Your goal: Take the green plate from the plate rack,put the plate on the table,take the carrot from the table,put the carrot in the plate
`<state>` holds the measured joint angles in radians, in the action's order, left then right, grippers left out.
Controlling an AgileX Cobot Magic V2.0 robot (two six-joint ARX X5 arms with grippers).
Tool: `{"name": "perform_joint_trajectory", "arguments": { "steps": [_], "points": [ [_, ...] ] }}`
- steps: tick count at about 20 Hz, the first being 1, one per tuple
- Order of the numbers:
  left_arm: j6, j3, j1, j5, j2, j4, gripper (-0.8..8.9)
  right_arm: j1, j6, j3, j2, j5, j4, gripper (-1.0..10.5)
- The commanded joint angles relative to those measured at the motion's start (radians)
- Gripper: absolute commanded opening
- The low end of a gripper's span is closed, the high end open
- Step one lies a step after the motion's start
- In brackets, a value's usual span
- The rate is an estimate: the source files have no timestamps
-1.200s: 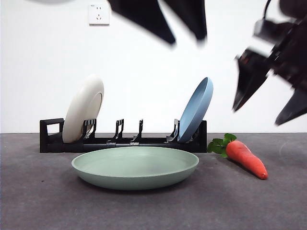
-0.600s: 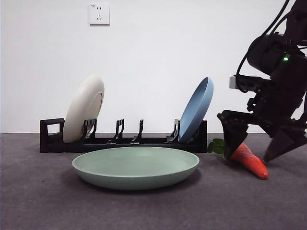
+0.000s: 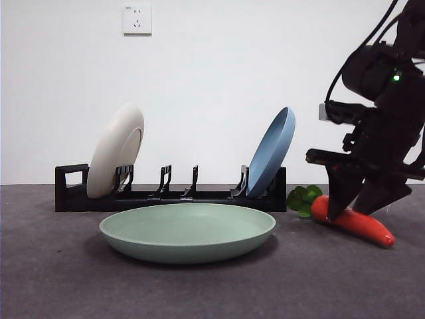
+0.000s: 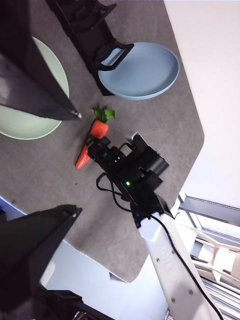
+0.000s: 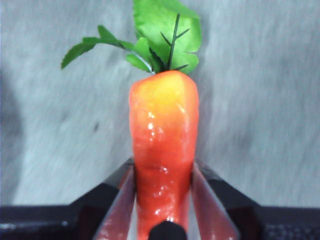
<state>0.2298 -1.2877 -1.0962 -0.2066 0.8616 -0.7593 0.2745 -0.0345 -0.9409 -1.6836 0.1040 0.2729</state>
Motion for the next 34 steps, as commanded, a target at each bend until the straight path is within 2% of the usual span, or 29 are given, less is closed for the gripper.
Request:
{"name": "perform_joint_trajectory", "arguments": {
  "steps": [1, 5, 9, 13, 20, 21, 22, 24, 25, 30, 33, 34],
  "points": [
    [0.002, 0.004, -0.004, -0.017, -0.003, -0.004, 2.88, 0.065, -0.037, -0.003, 0.097, 0.03, 0.013, -0.1],
    [-0.001, 0.004, -0.003, -0.069, -0.003, -0.029, 2.87, 0.273, -0.108, -0.003, 0.181, 0.024, -0.092, -0.1],
    [-0.024, 0.004, -0.004, -0.079, -0.003, -0.047, 2.87, 0.432, -0.153, -0.003, 0.077, -0.034, -0.249, -0.1],
    [-0.024, 0.004, -0.004, -0.079, -0.003, -0.07, 2.87, 0.468, -0.179, -0.003, -0.048, -0.033, -0.344, -0.1],
    [-0.023, 0.004, -0.004, -0.08, -0.003, -0.08, 2.87, 0.468, -0.183, -0.003, -0.145, -0.032, -0.361, -0.1],
    [-0.023, 0.004, -0.004, -0.08, -0.003, -0.08, 2.87, 0.468, -0.185, -0.003, -0.146, -0.027, -0.361, 0.1],
    [-0.023, 0.004, -0.004, -0.08, -0.003, -0.08, 2.87, 0.468, -0.186, -0.003, -0.146, -0.026, -0.362, 0.9],
    [-0.023, 0.004, -0.004, -0.08, -0.003, -0.085, 2.87, 0.468, -0.195, -0.003, -0.141, -0.026, -0.36, 4.1],
    [-0.023, 0.004, -0.003, -0.08, -0.003, -0.092, 2.87, 0.467, -0.204, -0.003, -0.132, -0.026, -0.356, 5.3],
    [-0.025, 0.004, -0.003, -0.084, -0.003, -0.124, 2.87, 0.467, -0.204, -0.003, 0.025, -0.027, -0.285, 5.5],
    [-0.024, 0.004, -0.003, -0.144, -0.003, -0.181, 2.87, 0.468, -0.204, -0.003, 0.226, -0.022, -0.101, 5.4],
    [-0.024, 0.004, -0.003, -0.159, -0.003, -0.205, 2.87, 0.468, -0.202, -0.003, 0.303, 0.007, -0.014, 5.4]
  ]
}}
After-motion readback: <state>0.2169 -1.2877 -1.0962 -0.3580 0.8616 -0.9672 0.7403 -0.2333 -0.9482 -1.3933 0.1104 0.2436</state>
